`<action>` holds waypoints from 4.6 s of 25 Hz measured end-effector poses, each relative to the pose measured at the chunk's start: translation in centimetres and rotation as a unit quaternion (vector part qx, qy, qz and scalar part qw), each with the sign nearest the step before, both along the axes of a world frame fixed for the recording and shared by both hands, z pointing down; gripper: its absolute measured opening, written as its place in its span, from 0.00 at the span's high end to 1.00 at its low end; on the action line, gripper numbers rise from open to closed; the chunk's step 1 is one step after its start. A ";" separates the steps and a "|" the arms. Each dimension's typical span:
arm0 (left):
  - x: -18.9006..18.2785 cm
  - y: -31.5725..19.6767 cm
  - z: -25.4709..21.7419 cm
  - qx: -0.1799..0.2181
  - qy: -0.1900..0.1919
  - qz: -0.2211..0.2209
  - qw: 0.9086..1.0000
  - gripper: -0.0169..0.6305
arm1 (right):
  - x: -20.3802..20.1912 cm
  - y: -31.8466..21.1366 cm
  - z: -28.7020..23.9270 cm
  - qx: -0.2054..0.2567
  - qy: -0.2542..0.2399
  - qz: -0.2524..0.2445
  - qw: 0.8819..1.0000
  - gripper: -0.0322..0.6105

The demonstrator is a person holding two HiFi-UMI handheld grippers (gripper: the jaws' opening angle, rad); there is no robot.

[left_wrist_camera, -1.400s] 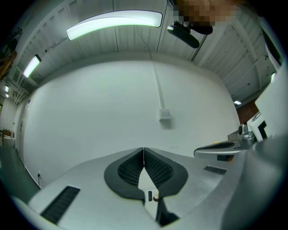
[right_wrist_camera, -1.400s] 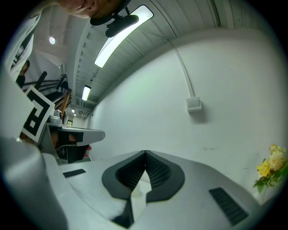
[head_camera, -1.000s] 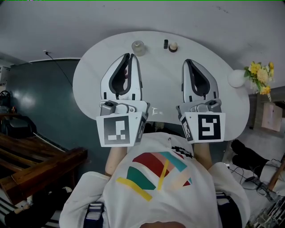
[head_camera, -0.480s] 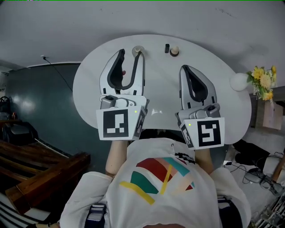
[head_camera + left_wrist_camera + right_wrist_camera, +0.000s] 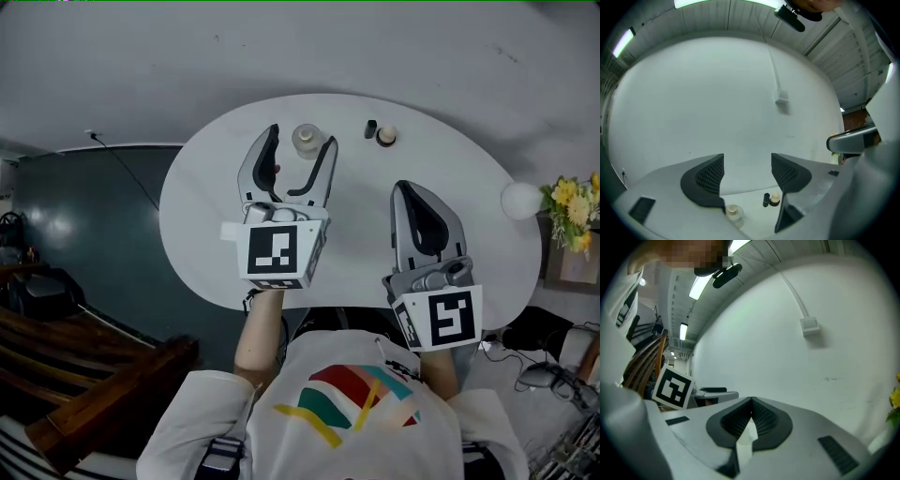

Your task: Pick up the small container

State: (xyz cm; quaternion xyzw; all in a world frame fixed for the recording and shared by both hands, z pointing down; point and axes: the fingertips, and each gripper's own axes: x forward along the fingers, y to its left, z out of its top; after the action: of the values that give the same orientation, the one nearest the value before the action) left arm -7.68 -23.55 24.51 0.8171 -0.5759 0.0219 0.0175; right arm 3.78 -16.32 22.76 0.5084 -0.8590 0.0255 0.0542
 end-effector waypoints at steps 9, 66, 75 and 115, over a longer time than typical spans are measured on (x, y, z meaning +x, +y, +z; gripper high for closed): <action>-0.8 -5.5 6.6 -0.045 -0.032 -0.010 0.998 0.46 | -1.8 -2.0 3.2 -0.046 0.009 -0.013 0.999 0.93; -0.5 -11.5 24.9 -0.173 -0.044 -0.002 0.984 0.42 | -0.8 -3.9 16.2 -0.168 0.047 0.011 0.985 0.93; -0.8 -11.5 24.8 -0.169 -0.041 -0.008 0.985 0.43 | -0.8 -3.7 16.6 -0.172 0.044 0.011 0.984 0.93; 1.4 -2.5 -7.5 0.018 -0.059 -0.031 0.998 0.43 | 1.6 -4.4 -2.7 0.021 0.062 0.053 0.996 0.93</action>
State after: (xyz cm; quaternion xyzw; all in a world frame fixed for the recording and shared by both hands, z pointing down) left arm -6.29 -26.10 17.01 0.7965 -0.6009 0.0596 -0.0306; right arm 5.40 -20.72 20.11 0.5546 -0.8263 -0.0210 0.0956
